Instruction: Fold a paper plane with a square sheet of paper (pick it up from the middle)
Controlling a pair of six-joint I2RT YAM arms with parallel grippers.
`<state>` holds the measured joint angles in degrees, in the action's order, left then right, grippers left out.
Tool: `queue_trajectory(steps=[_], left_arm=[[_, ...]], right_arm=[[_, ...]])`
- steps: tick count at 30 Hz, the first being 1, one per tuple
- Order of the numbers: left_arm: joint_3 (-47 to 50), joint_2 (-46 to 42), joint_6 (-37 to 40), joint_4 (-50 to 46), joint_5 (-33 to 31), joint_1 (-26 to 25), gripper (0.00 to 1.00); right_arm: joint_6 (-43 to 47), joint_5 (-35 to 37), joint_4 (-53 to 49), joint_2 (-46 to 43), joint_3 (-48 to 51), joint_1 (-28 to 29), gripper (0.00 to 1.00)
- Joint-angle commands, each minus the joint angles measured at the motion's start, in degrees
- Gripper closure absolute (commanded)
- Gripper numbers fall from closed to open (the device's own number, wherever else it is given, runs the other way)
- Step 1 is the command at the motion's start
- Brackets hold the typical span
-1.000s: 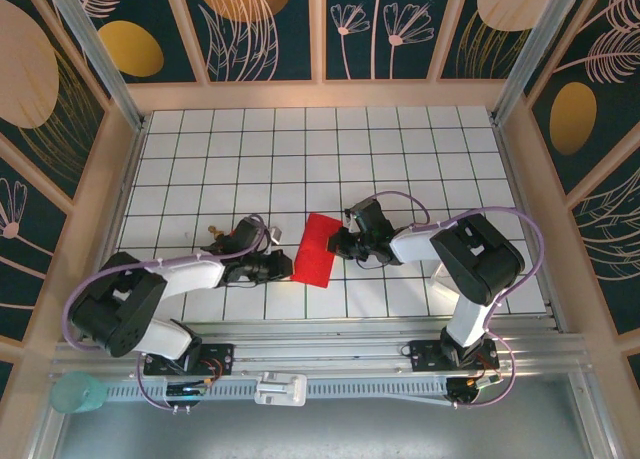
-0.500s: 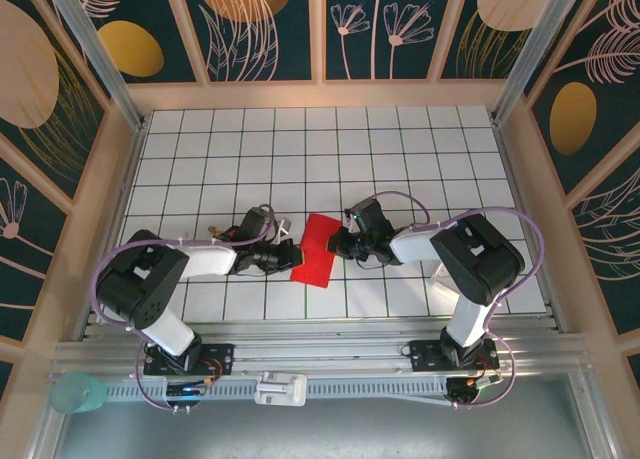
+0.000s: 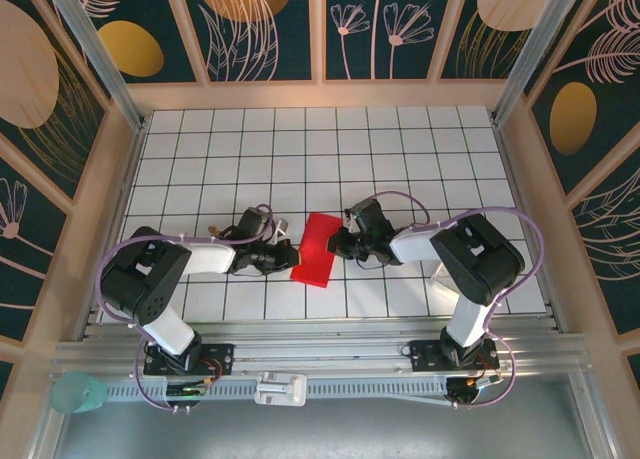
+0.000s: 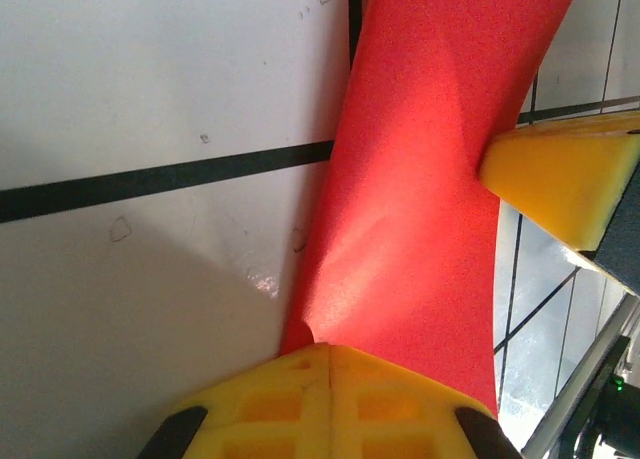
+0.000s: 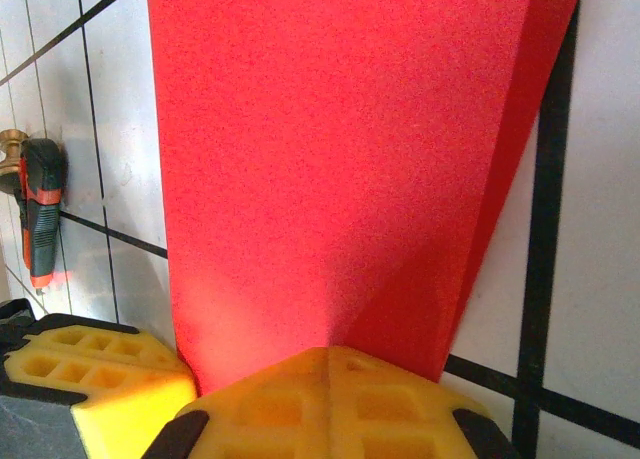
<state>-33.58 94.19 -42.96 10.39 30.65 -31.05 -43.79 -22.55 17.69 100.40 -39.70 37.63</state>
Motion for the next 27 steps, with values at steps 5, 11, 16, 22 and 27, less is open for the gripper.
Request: queue_trajectory(steps=[5,11,16,22,27], left_arm=[[3.15,3.08,3.69,-7.42,-5.52,0.21,0.98],[3.79,3.63,3.53,-6.9,-6.06,0.15,1.0],[3.44,3.68,3.56,-7.06,-6.21,0.23,1.0],[3.26,3.69,3.74,-7.4,-6.4,0.2,1.0],[3.17,3.64,4.17,-7.91,-6.81,0.21,1.0]], right_arm=[[5.69,4.22,-9.91,-2.49,-3.07,-0.27,0.89],[5.39,-4.75,-2.21,-4.92,-7.53,0.32,0.79],[0.02,-10.97,5.69,2.15,-9.14,2.35,1.0],[-2.6,-12.26,7.45,8.74,-12.52,4.81,1.0],[-2.71,-10.68,4.28,12.42,-14.28,6.4,1.0]])
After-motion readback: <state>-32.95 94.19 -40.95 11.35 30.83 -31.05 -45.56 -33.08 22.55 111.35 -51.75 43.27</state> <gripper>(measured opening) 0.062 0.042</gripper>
